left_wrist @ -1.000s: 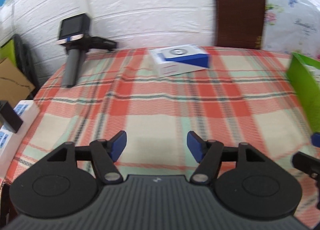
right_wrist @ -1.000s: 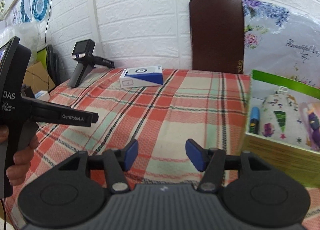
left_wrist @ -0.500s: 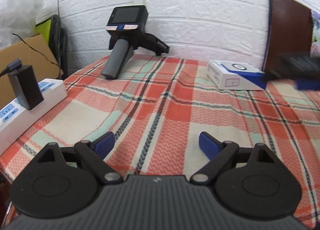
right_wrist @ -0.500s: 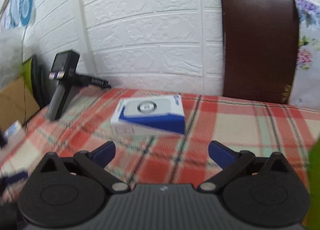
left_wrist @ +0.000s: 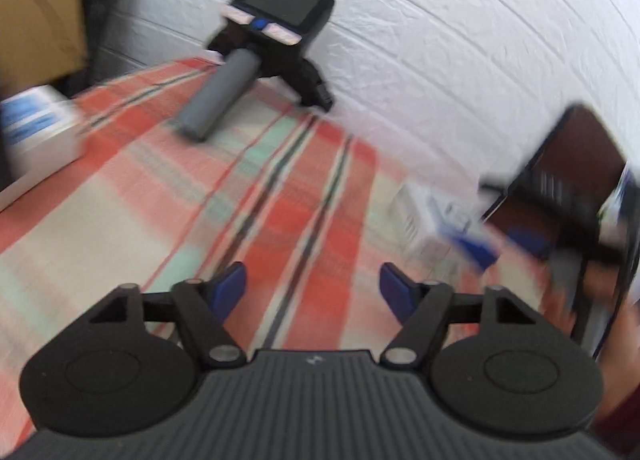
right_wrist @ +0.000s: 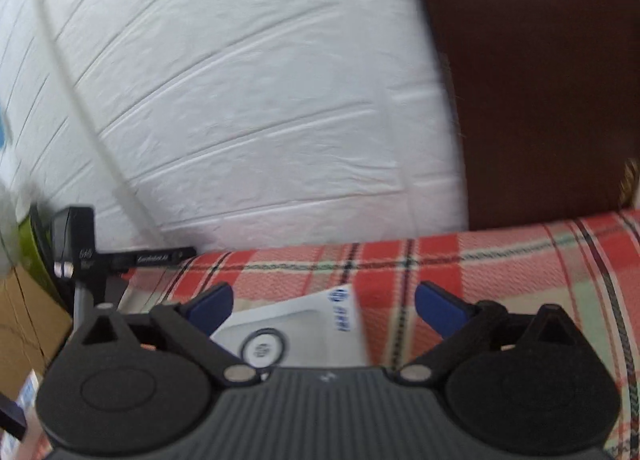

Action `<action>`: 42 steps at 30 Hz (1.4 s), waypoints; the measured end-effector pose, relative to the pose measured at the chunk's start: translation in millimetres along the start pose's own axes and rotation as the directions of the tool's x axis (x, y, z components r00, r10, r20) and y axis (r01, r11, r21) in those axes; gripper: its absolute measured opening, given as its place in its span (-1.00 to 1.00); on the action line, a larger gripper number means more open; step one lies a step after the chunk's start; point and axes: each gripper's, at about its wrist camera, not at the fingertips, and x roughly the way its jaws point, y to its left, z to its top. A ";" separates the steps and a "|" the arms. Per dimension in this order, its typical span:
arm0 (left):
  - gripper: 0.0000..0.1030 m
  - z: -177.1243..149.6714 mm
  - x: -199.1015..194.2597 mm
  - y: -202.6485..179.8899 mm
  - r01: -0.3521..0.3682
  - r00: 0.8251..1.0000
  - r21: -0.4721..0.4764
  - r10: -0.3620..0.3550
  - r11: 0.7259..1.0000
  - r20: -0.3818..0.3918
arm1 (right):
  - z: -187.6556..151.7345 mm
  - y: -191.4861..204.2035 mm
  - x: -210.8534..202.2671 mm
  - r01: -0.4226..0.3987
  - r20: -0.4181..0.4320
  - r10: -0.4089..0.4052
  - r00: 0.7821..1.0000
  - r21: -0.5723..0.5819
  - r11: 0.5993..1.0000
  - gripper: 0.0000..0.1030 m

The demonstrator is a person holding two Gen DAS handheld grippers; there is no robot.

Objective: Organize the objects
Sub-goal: 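Reach the right tool to the white-and-blue HP box and grasp it, then carry the HP box into the green box and open the right tool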

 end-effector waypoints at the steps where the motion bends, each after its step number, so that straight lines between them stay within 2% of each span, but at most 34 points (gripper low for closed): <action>1: 0.27 12.3 12.9 -4.0 0.031 0.999 -0.018 -0.032 0.999 -0.018 | -1.7 -11.1 1.8 -0.017 -0.013 0.018 1.000 0.049 0.999 0.78; 2: 0.27 22.5 26.9 -9.9 0.071 0.997 -0.031 -0.072 0.997 -0.037 | -4.3 -21.1 3.8 -0.037 -0.028 0.039 0.999 0.097 0.995 0.74; 4: 0.27 35.8 56.4 -27.2 0.134 0.988 -0.036 -0.136 0.990 -0.071 | -10.3 -35.6 10.5 -0.071 -0.065 0.083 0.994 0.174 0.982 0.52; 6: 0.25 39.6 85.8 -45.8 0.175 0.976 -0.026 -0.177 0.984 -0.130 | -16.0 -42.4 14.3 -0.091 -0.077 0.111 0.991 0.225 0.970 0.44; 7: 0.07 37.6 100.3 -54.5 0.194 0.966 -0.018 -0.195 0.981 -0.168 | -17.2 -43.2 13.5 -0.099 -0.066 0.117 0.991 0.237 0.967 0.32; 8: 0.02 34.0 115.0 -61.4 0.208 0.955 -0.013 -0.206 0.978 -0.211 | -17.2 -43.1 14.1 -0.107 -0.070 0.128 0.989 0.246 0.963 0.18; 9: 0.02 30.0 121.0 -64.0 0.215 0.955 -0.026 -0.215 0.976 -0.202 | -17.0 -42.5 15.7 -0.124 -0.087 0.151 0.985 0.260 0.958 -0.08; 10: 0.01 28.7 120.6 -65.1 0.209 0.960 -0.032 -0.212 0.977 -0.186 | -18.0 -40.5 15.3 -0.137 -0.095 0.170 0.981 0.282 0.949 -0.07; 13: -0.01 22.9 107.7 -66.4 0.199 0.955 -0.050 -0.205 0.979 -0.213 | -21.6 -32.1 1.3 -0.120 -0.116 0.158 0.981 0.282 0.952 -0.07; 18: -0.01 -16.0 49.9 -57.4 0.211 0.949 -0.008 -0.207 0.977 -0.237 | -54.4 -24.2 -42.1 -0.111 -0.157 0.161 0.974 0.287 0.952 -0.05; 24: -0.01 -70.7 -25.6 -44.9 0.247 0.929 0.011 -0.234 0.969 -0.285 | -122.9 -19.0 -127.8 -0.131 -0.206 0.164 0.965 0.162 0.978 0.09; 26: 0.00 -90.4 -47.1 -45.4 0.269 0.917 0.023 -0.249 0.963 -0.312 | -145.0 -14.4 -158.8 -0.138 -0.217 0.155 0.964 0.092 0.986 0.17; 30: 0.03 -116.7 -73.2 -48.5 0.320 0.881 0.018 -0.290 0.947 -0.373 | -180.3 -8.2 -214.3 -0.187 -0.242 0.165 0.956 -0.070 0.980 0.51; 31: 0.03 -119.4 -77.1 -50.2 0.318 0.881 0.025 -0.285 0.948 -0.378 | -187.6 -7.9 -225.7 -0.211 -0.248 0.180 0.952 -0.102 0.972 0.64; 33: 0.06 -120.3 -81.8 -55.0 0.304 0.892 0.069 -0.258 0.950 -0.371 | -200.8 -4.8 -244.8 -0.239 -0.240 0.192 0.952 -0.188 0.953 0.82; 35: 0.10 -117.9 -79.8 -61.4 0.277 0.900 0.091 -0.225 0.957 -0.373 | -211.8 9.2 -254.2 -0.170 -0.192 0.105 0.976 -0.362 0.917 0.83; 37: 0.13 -117.2 -75.3 -71.2 0.288 0.895 0.113 -0.225 0.951 -0.385 | -223.1 22.5 -254.5 -0.082 -0.130 0.016 0.991 -0.529 0.845 0.82; 38: 0.16 -118.0 -72.1 -76.4 0.281 0.900 0.143 -0.209 0.949 -0.384 | -226.8 26.1 -252.3 -0.063 -0.104 0.003 0.995 -0.575 0.816 0.82; 39: 0.17 -119.5 -68.2 -80.4 0.276 0.905 0.167 -0.197 0.947 -0.378 | -228.4 27.5 -247.6 -0.065 -0.099 0.007 0.995 -0.592 0.803 0.79; 40: 0.18 -121.8 -68.0 -81.9 0.271 0.908 0.175 -0.191 0.946 -0.373 | -227.9 26.1 -241.2 -0.079 -0.114 0.014 0.993 -0.584 0.808 0.69; 42: 0.17 -120.2 -71.4 -91.3 0.239 0.920 0.202 -0.155 0.950 -0.359 | -223.8 23.1 -231.9 -0.065 -0.113 0.005 0.994 -0.537 0.841 0.62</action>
